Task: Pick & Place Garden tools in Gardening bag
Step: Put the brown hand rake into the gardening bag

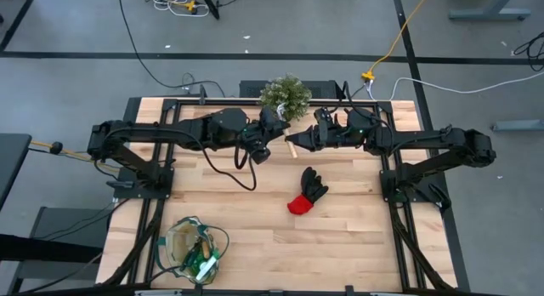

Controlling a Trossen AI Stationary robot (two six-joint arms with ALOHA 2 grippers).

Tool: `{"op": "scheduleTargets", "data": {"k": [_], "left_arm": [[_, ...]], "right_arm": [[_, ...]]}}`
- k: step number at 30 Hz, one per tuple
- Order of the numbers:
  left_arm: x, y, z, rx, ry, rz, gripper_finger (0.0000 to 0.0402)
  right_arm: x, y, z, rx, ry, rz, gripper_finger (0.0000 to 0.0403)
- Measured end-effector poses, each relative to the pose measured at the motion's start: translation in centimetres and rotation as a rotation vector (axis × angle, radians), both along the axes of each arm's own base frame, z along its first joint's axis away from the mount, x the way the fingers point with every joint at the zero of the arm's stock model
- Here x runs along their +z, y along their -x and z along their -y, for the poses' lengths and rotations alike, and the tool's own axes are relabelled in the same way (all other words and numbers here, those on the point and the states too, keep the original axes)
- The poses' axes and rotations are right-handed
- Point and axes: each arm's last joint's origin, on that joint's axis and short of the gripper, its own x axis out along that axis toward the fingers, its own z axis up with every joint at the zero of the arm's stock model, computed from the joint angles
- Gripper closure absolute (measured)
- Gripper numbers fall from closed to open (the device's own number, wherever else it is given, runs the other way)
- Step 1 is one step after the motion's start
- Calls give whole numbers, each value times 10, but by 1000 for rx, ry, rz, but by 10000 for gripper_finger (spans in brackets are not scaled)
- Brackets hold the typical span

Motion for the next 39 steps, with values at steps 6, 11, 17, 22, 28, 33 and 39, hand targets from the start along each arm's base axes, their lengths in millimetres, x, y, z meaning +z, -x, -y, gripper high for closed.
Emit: {"op": "scheduleTargets", "data": {"k": [6, 11, 17, 22, 28, 33, 39], "left_arm": [[0, 0, 0, -10, -1, -1, 225], [0, 0, 0, -11, -1, 1, 253], [0, 0, 1, -13, -5, -2, 313], [0, 0, 1, -14, -7, -3, 322], [0, 0, 1, -17, -18, -5, 317], [1, 0, 3, -14, -16, 0, 322], [0, 0, 5, -16, -13, -2, 320]], "right_arm": [[0, 0, 0, 0, 0, -1, 346], [0, 0, 1, -2, -2, -4, 346], [-1, 0, 1, -3, -16, -16, 346], [-2, 0, 1, -4, -21, -17, 346], [-1, 0, 3, -11, -17, -16, 341], [-1, 1, 5, -16, -12, -10, 312], [1, 1, 5, -19, -9, 11, 259]]}}
